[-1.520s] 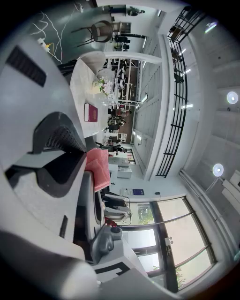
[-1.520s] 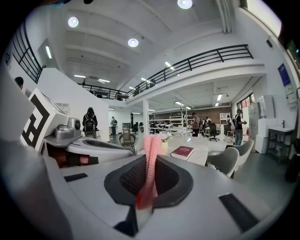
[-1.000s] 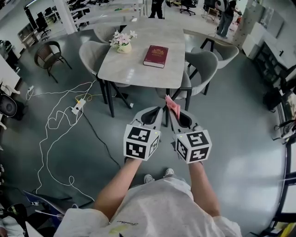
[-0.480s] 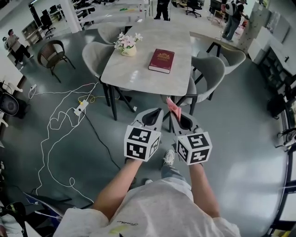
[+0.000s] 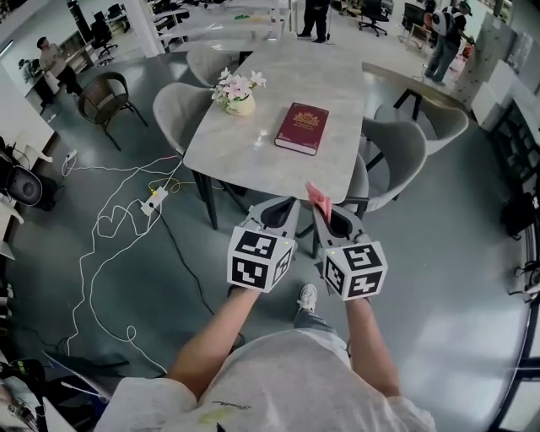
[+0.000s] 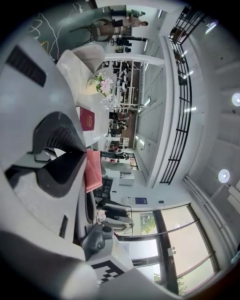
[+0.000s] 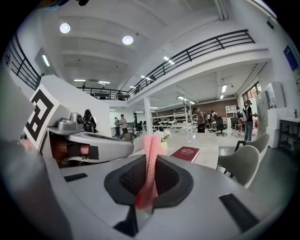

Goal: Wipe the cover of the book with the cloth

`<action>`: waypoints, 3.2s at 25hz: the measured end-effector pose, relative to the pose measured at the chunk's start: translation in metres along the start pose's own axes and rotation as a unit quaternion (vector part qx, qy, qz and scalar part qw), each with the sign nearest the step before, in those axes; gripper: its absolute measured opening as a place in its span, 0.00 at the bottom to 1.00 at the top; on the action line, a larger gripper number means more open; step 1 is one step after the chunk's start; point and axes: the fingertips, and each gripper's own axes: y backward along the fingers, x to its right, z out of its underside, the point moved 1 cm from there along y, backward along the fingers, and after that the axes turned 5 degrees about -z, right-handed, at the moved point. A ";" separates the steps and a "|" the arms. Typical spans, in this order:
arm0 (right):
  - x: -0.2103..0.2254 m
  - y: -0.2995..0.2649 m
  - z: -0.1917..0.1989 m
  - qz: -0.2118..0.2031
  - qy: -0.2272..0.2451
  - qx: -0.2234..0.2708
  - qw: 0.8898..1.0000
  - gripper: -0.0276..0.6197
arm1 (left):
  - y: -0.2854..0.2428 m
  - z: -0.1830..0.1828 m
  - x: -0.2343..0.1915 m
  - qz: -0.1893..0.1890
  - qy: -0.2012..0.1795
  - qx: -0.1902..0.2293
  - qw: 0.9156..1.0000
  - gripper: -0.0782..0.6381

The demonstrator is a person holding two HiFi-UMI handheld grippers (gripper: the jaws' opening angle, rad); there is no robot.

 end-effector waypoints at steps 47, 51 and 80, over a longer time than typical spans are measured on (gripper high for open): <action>0.211 -0.192 -0.029 -0.059 0.052 -0.071 0.994 0.07 | -0.258 -0.035 -0.091 -0.038 0.047 -0.032 0.998 0.12; 0.220 -0.220 -0.028 -0.052 0.056 -0.085 0.993 0.07 | -0.277 -0.034 -0.115 -0.030 0.040 -0.036 0.998 0.12; 0.334 -0.389 0.012 0.053 0.108 -0.243 0.963 0.07 | -0.371 -0.008 -0.239 0.057 0.040 -0.088 0.994 0.12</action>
